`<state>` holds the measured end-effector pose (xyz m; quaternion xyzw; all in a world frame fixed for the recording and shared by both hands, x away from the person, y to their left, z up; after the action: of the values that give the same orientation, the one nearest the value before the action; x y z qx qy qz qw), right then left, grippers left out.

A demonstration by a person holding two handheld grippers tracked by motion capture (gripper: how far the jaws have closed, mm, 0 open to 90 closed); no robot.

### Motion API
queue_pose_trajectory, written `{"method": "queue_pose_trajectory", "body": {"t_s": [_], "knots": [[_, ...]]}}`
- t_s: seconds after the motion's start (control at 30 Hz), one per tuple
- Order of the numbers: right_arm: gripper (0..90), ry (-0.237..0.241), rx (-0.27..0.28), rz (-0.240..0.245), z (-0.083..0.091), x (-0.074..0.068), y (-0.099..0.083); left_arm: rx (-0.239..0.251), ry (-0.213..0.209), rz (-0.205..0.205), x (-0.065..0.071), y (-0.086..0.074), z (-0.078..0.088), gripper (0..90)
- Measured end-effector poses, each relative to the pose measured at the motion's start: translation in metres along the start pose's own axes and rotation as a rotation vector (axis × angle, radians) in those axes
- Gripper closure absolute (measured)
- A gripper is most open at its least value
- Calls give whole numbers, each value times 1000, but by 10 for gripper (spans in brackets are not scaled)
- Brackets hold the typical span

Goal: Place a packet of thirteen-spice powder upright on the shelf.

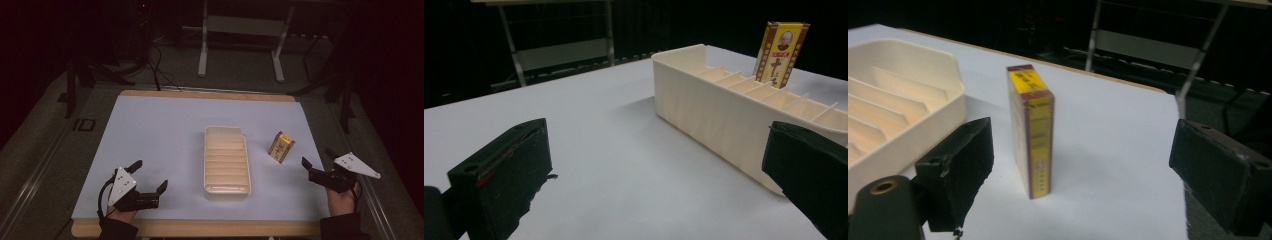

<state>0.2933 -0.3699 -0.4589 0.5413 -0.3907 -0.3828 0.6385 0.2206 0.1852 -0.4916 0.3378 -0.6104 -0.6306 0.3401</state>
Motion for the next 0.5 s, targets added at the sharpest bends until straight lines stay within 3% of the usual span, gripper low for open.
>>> {"method": "queue_pose_trajectory", "body": {"t_s": [0.13, 0.27, 0.37, 0.4, 0.5], "knots": [[106, -5, -26, -6, -2, 2, 0, -15, 12, -9, -1, -1, 0, 0], [106, -18, -110, -15, -6, 6, -2, -25, 12, -14, -2, -2, 1, 0], [106, -20, -121, -19, -7, 7, -3, -30, 12, -16, -2, -2, 1, 0], [106, -10, -191, -35, -11, 10, -6, -41, 8, -13, -2, -3, 1, 0], [130, -2, -274, -47, -15, 13, -9, -58, 4, -20, -1, -5, 0, 0]]}}
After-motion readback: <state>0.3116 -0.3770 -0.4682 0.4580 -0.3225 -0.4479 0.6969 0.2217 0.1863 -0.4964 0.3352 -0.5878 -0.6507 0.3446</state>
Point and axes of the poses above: each handheld gripper's, and its own axes: z roughly backward along the jaws, y roughly out of its top, x roughly to its right, the point moved 1 cm from there along -z, roughly forward along the jaws, and after that the axes turned 13 degrees about x, right-handed, at the moved point
